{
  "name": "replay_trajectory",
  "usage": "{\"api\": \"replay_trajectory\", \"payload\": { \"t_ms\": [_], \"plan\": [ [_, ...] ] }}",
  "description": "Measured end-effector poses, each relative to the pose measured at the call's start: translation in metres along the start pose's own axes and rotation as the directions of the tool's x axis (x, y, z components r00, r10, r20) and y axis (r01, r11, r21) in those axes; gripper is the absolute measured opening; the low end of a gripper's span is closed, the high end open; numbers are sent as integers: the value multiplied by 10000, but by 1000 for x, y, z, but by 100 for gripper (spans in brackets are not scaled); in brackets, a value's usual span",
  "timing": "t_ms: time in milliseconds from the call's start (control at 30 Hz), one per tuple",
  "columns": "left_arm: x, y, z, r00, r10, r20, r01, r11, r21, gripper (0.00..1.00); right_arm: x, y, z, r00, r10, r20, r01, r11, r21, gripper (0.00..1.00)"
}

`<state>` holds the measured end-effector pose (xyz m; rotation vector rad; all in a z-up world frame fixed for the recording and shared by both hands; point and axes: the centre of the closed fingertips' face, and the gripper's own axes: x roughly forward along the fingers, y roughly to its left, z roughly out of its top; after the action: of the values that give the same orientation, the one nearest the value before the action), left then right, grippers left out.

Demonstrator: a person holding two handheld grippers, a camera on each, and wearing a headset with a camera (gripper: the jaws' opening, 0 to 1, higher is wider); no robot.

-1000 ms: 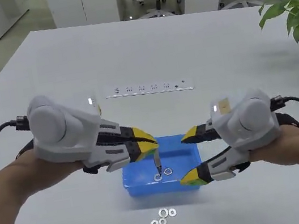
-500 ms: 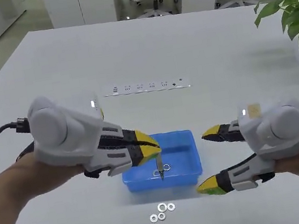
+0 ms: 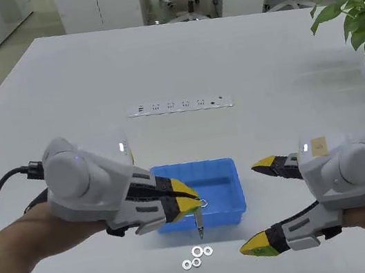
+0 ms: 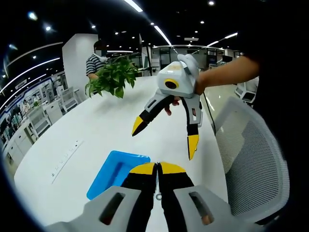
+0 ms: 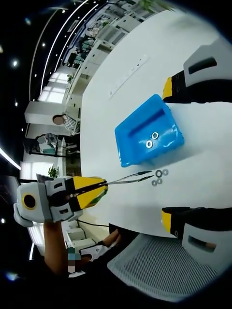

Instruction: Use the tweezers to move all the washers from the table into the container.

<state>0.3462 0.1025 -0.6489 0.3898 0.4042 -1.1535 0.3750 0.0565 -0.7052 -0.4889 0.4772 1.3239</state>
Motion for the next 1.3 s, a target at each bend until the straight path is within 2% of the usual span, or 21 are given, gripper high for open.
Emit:
{"api": "replay_trajectory", "payload": {
  "t_ms": [467, 633, 900, 1033, 1300],
  "plan": [
    [4, -12, -25, 9994, -180, -287, 172, 9995, -275, 6, 2, 12, -6, 9999, 124, -30, -123, 9995, 274, 100],
    [7, -13, -34, 9989, -250, -399, 235, 9990, -368, 6, 2, 14, -9, 9997, 166, -185, -160, 9994, 300, 100],
    [10, -15, -39, 9985, -296, -457, 276, 9986, -449, 6, 3, 19, -17, 9987, 244, -441, -230, 9992, 339, 100],
    [10, -14, -37, 9991, -260, -325, 243, 9983, -529, 6, 3, 22, -19, 9984, 310, -480, -292, 9989, 377, 99],
    [9, -14, -34, 9990, -279, -336, 263, 9985, -480, 6, 6, 22, -18, 9979, 346, -545, -326, 9988, 368, 99]
  ]
}}
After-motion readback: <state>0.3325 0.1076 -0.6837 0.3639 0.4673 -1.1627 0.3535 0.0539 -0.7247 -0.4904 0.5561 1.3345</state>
